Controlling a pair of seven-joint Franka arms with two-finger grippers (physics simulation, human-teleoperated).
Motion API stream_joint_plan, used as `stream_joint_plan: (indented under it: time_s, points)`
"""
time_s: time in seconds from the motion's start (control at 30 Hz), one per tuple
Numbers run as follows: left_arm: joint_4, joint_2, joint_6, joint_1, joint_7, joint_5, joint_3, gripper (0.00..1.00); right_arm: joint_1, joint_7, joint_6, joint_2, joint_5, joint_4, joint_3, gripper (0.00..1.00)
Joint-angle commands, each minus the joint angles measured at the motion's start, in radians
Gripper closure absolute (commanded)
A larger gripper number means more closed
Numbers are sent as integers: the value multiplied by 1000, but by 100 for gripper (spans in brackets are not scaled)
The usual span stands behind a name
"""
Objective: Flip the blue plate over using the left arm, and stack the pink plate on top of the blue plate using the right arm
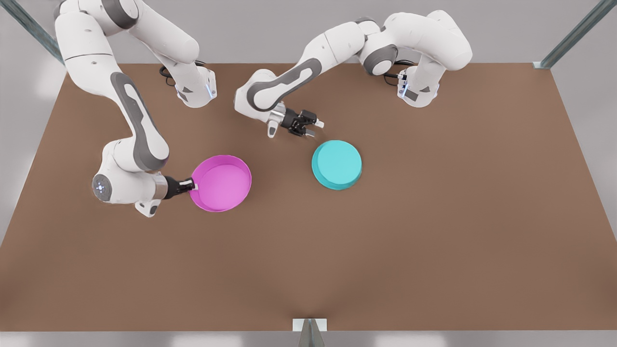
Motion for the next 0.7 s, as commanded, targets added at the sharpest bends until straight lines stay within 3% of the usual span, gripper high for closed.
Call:
stream_joint_plan:
  time_s: [0.0, 0.17, 0.23, 0.3, 0.33, 0.37, 0.43, 0.57, 0.6, 0.63, 0.67]
  points:
    - [1, -23, 0, 9, 1, -203, 0, 11, 0, 24, 12, 0, -8, -4, 19, 79]
    - [-1, -344, -68, 22, 1, -548, 1, 11, 271, 272, 144, 2, -7, -13, 37, 79]
    - [-1, -518, -106, 323, 4, -699, 1, 10, 404, 436, 233, 3, -7, -22, 37, 79]
    - [1, -570, -46, 952, 260, -797, 3, 0, 530, 579, 319, 11, -7, -30, 37, 79]
    - [-7, -555, 35, 1120, 447, -764, 1, 0, 576, 639, 354, 22, -7, -27, 36, 79]
    - [-14, -526, 98, 1180, 641, -695, 1, 0, 609, 682, 380, 29, -8, -27, 36, 79]
    - [-34, -478, 258, 1223, 907, -558, 1, 0, 647, 716, 405, 36, -10, -30, 34, 79]
    - [-45, -601, 232, 1221, 935, -515, -5, 0, 687, 744, 475, 62, -13, -54, 27, 79]
    - [-109, -653, 245, 1220, 946, -510, -5, 0, 689, 744, 492, 69, -14, -59, 27, 79]
    - [-336, -786, 377, 1198, 973, -475, -5, 0, 690, 744, 523, 103, -14, -59, 27, 79]
    - [-455, -822, 472, 1194, 975, -438, -5, 0, 693, 742, 569, 138, -14, -61, 27, 79]
